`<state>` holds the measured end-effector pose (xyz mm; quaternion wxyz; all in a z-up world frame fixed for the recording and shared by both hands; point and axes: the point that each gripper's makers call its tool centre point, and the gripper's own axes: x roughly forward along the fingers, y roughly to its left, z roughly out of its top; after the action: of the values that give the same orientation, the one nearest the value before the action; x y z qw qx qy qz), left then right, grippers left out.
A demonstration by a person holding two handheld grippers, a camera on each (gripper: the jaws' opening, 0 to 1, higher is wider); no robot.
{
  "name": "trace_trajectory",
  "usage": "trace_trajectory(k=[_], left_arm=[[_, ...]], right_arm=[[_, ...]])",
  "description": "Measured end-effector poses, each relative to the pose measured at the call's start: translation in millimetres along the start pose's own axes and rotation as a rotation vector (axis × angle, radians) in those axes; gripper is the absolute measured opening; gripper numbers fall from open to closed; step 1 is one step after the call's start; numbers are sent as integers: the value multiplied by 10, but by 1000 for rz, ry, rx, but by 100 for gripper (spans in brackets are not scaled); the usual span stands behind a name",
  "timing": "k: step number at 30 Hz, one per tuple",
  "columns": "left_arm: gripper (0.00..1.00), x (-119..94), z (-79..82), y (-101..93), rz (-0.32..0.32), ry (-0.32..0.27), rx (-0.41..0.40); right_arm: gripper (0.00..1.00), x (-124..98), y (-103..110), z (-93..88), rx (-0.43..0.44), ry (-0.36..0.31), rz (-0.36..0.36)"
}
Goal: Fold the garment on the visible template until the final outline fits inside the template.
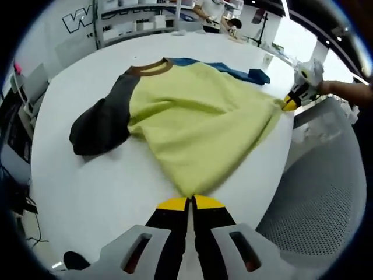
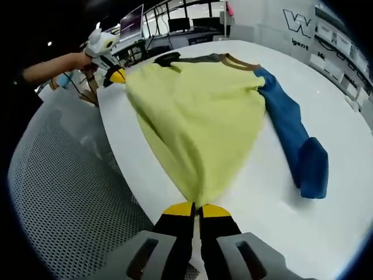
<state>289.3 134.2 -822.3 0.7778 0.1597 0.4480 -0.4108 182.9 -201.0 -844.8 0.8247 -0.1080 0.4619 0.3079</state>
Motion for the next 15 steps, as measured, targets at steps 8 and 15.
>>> trace_trajectory(k=[8, 15], left_arm=[[6, -198, -40, -58, -11, -25, -55], [6, -266, -96, -39, -2, -22, -78]], right_arm=[[0, -43, 121, -15, 4, 8, 53], [0, -53, 194, -58, -11, 29, 79]])
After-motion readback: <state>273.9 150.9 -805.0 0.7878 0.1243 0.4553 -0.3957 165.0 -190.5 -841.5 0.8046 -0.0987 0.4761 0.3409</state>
